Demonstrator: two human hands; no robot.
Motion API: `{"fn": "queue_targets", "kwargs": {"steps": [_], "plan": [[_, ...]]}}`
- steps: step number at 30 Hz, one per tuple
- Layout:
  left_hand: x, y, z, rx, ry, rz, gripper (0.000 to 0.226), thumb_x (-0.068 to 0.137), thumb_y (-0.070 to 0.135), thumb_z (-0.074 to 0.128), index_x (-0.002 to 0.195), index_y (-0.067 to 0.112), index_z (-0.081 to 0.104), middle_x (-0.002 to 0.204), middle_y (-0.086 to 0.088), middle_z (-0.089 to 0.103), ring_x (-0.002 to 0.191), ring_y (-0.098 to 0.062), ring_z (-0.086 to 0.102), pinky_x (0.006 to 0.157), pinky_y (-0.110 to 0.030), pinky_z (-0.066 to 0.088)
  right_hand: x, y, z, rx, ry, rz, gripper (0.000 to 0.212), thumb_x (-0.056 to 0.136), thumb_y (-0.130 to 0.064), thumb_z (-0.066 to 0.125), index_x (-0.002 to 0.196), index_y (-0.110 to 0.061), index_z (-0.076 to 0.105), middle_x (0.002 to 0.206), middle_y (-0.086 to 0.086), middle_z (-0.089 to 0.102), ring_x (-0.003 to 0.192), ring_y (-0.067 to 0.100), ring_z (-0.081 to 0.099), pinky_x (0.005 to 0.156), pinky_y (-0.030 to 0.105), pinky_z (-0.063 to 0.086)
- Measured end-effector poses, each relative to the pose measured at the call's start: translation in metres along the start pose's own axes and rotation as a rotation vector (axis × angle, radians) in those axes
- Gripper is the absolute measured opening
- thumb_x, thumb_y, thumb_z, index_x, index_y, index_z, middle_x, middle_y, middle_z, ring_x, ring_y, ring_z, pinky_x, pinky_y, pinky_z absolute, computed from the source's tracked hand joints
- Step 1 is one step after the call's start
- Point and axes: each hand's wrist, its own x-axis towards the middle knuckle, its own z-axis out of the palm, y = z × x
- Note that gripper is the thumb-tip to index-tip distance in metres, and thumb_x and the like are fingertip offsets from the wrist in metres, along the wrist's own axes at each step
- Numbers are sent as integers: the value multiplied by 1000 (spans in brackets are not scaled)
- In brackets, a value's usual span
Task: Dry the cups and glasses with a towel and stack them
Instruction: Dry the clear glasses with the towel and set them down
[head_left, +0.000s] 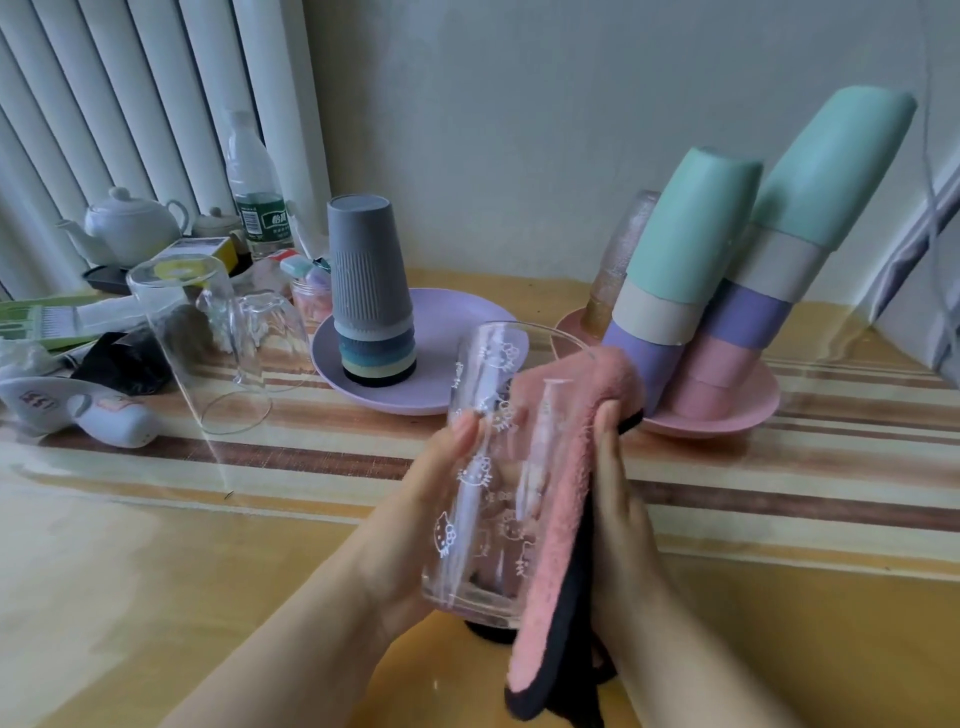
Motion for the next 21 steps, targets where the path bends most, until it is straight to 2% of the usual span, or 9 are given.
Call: {"fn": "queue_targets", "kwargs": {"steps": [2,4,5,7,9,12,14,17,21], "plan": [[-7,3,-4,-98,-96,43,72,61,62,77,117,17,70,102,-11,70,85,-22,69,72,-31,56,-8,6,6,-155,-81,-36,68,68,-69,36,113,-24,61,120,-2,65,104,8,62,87,14,47],[-10,2,-10,-177,-80,85,82,54,64,80,119,16,68,108,-13,64,92,-25,64,75,-31,56,-10,16,12,-237,-165,-94,90,69,-87,34,135,-28,49,137,-18,49,130,1,42,112,21,27],[-9,3,-10,-165,-37,106,83,55,64,79,122,17,67,118,-12,61,101,-27,63,78,-32,57,-11,16,16,-248,-171,-100,92,69,-89,29,140,-33,43,142,-24,41,134,-8,32,115,18,19],[-7,6,-9,-122,71,174,68,64,64,72,118,22,70,124,-8,66,111,-22,65,86,-32,56,-9,16,16,-209,-179,-131,84,68,-79,31,140,-37,38,143,-31,35,131,-20,25,110,6,14],[-8,6,-8,-11,230,272,60,78,63,60,125,27,64,128,1,65,118,-14,62,99,-32,49,-9,14,16,-132,-167,-160,69,74,-69,41,136,-38,40,139,-32,41,127,-21,31,108,6,20],[-3,1,-7,295,397,404,59,89,63,43,135,28,52,135,14,57,125,0,51,103,-23,39,-2,13,12,-149,-97,-189,35,84,-59,44,118,-49,44,115,-51,47,113,-30,37,94,-4,27],[-1,-2,-7,239,323,345,50,97,55,38,124,18,58,124,8,62,115,-9,56,97,-28,41,2,13,10,-234,-77,-284,36,89,-57,44,123,-48,42,122,-47,47,116,-28,36,94,-4,27],[-1,-1,-8,131,200,228,49,84,56,57,127,33,57,127,9,64,110,-9,63,95,-34,45,4,19,16,-298,-114,-402,51,90,-43,45,139,-35,31,150,-18,34,135,-12,26,109,7,21],[-9,-4,-9,176,159,188,45,75,41,66,120,34,61,116,6,71,111,-14,66,99,-42,50,4,20,17,-287,-112,-477,59,90,-41,43,145,-24,27,151,-18,28,137,-12,22,107,4,19]]}}
